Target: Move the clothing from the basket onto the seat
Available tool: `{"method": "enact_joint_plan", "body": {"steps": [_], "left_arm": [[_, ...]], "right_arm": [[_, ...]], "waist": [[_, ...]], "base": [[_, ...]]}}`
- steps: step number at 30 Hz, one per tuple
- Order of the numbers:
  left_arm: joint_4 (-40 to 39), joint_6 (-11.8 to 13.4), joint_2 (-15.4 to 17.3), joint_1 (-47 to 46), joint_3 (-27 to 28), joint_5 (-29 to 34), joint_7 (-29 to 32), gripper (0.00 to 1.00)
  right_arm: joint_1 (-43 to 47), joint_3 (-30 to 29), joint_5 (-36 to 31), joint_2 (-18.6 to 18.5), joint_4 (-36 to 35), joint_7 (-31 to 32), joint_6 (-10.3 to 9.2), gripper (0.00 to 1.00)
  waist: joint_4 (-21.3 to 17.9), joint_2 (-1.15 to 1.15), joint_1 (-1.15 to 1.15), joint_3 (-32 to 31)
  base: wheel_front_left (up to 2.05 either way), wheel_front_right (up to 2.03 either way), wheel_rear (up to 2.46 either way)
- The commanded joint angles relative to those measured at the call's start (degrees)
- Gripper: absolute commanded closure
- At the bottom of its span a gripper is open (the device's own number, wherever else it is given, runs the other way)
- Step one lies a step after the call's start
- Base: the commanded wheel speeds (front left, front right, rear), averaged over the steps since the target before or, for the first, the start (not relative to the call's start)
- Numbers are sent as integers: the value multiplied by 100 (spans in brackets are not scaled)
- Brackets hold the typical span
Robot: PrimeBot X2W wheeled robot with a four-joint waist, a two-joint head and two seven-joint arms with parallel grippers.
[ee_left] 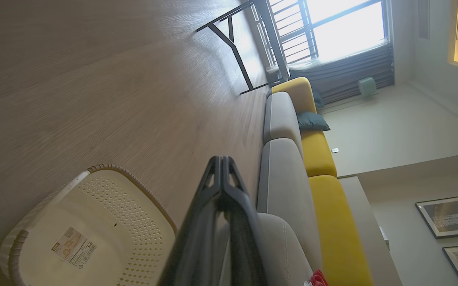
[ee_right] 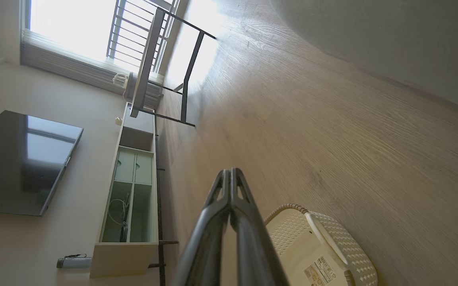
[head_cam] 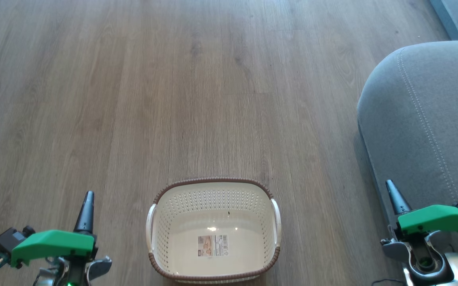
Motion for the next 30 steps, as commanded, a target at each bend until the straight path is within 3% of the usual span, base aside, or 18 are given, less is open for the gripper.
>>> {"method": "enact_joint_plan", "body": {"steps": [1,30], "left_arm": [[-226,-49,42,-324,155,-173,48,100],[-317,-133,50,-464,254,-2135,544,100]], "right_arm": [[-116,20,168,8,-238,55,29,100],[-67,-362,1901,163,-413,568,38,100]], "waist": [[4,0,0,-3],[73,0,0,-59]], "base": [[0,0,0],[0,0,0]]}}
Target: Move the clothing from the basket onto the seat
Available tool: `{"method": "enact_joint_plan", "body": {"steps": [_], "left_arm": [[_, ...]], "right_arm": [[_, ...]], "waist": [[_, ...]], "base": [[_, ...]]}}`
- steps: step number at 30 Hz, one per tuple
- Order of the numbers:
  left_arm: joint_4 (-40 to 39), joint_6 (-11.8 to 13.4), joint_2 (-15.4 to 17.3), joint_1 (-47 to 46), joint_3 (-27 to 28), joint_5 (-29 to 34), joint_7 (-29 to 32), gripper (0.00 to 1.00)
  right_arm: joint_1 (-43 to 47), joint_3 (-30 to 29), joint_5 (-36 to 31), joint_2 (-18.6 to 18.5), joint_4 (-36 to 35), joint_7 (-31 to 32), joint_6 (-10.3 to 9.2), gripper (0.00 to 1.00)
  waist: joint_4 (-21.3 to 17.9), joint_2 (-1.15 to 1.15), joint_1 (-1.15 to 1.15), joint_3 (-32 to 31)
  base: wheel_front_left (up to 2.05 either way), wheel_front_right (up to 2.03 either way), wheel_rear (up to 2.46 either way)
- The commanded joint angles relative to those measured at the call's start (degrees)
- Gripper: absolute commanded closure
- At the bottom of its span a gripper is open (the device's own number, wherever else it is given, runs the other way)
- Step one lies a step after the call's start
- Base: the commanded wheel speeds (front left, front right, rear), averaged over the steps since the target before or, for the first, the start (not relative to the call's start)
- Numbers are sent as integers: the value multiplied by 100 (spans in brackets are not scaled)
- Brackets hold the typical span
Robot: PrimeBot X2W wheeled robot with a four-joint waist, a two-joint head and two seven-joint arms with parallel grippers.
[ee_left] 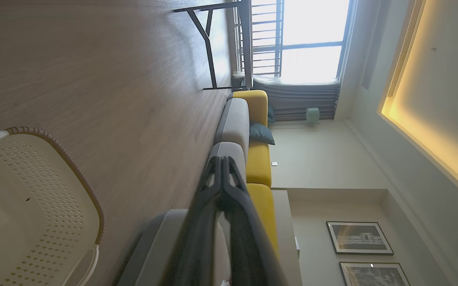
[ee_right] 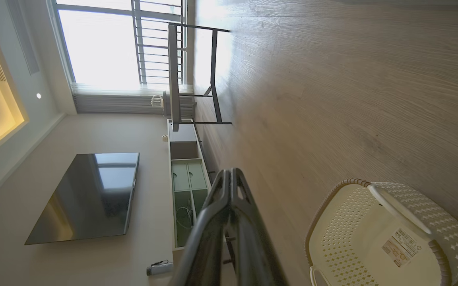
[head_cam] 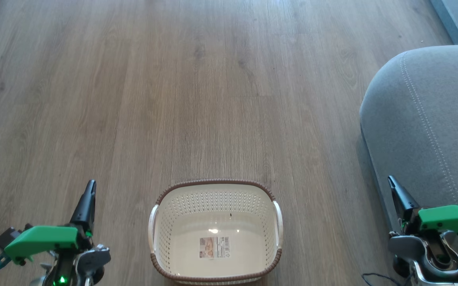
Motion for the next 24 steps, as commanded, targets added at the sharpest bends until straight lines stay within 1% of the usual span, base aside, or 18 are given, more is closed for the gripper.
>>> {"method": "enact_joint_plan", "body": {"steps": [1,6,24], "left_arm": [[-210,-32,49,-336,204,-197,60,100],[-222,-43,50,-354,216,-450,124,100],[-222,-43,50,-353,216,-451,124,100]], "right_arm": [[-74,44,189,10,-246,70,38,100],[-68,-5,413,30,-269,136,40,100],[-69,-11,408,34,-269,141,40,100]], "waist": [[4,0,0,-3],[13,0,0,-10],[13,0,0,-10]], "base": [[0,0,0],[0,0,0],[0,0,0]]}}
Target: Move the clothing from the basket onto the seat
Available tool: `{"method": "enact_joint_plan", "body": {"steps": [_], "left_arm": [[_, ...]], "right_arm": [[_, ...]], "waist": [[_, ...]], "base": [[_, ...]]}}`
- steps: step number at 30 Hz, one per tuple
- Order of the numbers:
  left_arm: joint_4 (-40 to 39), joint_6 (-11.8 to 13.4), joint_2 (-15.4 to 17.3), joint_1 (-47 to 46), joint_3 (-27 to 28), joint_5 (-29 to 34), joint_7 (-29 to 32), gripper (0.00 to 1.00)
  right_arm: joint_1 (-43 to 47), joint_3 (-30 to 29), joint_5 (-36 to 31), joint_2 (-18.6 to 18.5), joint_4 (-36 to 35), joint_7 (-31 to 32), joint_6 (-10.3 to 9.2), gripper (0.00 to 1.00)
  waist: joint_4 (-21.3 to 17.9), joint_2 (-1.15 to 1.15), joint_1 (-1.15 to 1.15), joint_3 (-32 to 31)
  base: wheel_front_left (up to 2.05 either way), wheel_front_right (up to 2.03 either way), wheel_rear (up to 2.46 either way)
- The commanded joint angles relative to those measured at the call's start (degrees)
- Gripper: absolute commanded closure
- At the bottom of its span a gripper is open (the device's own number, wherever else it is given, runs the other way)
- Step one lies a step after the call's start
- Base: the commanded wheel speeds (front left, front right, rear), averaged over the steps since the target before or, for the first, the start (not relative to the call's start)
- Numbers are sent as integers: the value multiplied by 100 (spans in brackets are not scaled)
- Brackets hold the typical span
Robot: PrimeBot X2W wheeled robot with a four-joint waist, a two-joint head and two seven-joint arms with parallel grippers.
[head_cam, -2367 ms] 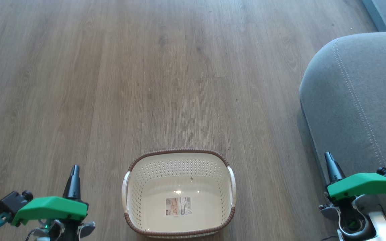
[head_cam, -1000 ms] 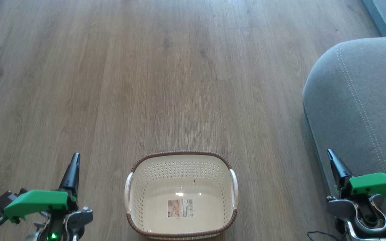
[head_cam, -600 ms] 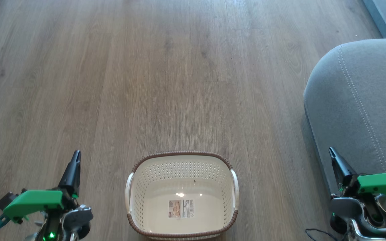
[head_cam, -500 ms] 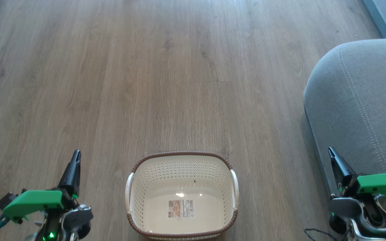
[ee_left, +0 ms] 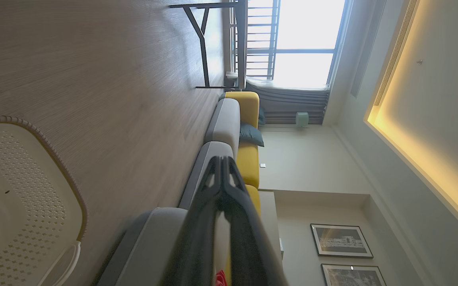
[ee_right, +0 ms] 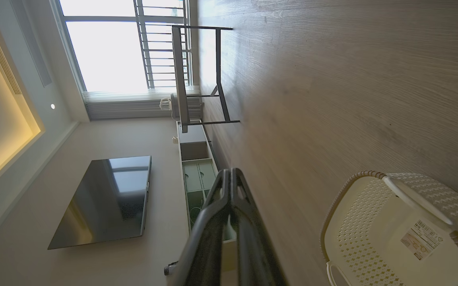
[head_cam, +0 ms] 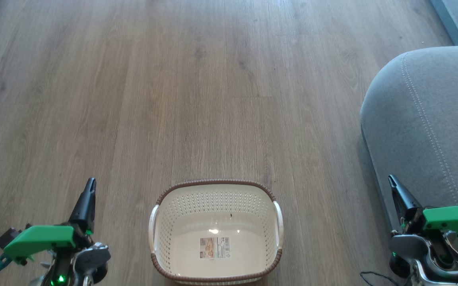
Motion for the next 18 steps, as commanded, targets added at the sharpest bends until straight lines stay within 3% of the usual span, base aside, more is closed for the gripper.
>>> {"method": "enact_joint_plan", "body": {"steps": [1,18], "left_arm": [[-199,-40,50,-333,208,-30,43,100],[-200,-40,50,-333,208,-30,43,100]], "right_arm": [[-75,94,34,-17,-237,40,40,100],[-75,90,30,-14,-237,44,40,100]], "waist": [[0,0,0,0],[0,0,0,0]], "base": [[0,0,0],[0,0,0]]}}
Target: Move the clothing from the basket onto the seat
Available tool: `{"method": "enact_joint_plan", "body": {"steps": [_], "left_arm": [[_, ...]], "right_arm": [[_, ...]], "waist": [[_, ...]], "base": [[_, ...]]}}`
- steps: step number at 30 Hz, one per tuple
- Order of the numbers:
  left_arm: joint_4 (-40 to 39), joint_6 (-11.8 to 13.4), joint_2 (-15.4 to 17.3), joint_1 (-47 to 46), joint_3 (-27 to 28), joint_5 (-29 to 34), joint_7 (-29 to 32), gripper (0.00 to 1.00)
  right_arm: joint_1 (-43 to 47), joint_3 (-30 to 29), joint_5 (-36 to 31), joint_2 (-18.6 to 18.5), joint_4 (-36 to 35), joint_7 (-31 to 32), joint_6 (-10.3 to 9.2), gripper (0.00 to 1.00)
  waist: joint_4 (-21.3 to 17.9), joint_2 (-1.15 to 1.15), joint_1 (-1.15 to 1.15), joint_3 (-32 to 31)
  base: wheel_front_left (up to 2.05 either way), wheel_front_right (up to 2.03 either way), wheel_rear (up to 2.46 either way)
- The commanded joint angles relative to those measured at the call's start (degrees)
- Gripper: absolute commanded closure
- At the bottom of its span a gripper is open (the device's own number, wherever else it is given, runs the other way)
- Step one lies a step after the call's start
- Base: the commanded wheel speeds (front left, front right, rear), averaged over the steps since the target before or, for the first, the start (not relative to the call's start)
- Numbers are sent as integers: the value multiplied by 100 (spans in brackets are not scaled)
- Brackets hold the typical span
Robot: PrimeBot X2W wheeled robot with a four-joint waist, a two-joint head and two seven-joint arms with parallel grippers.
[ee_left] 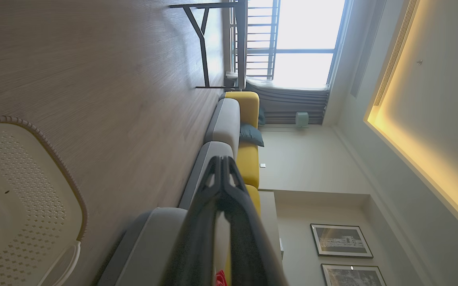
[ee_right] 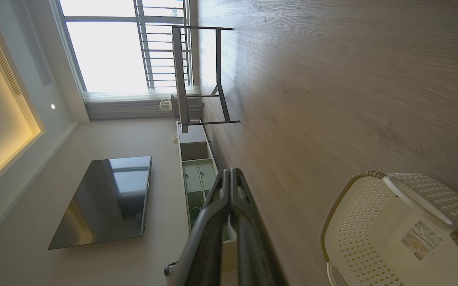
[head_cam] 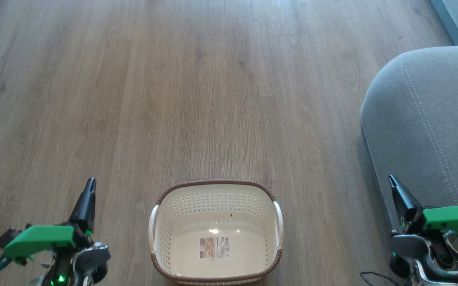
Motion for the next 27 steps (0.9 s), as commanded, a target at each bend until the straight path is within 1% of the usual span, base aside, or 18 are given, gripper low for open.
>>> {"method": "enact_joint_plan", "body": {"steps": [1,27], "left_arm": [[-200,-40,50,-332,208,-30,43,100],[-200,-40,50,-332,207,-31,43,100]], "right_arm": [[-75,95,30,-17,-237,44,40,100],[-76,90,26,-14,-236,47,40,100]], "waist": [[0,0,0,0],[0,0,0,0]], "base": [[0,0,0],[0,0,0]]}}
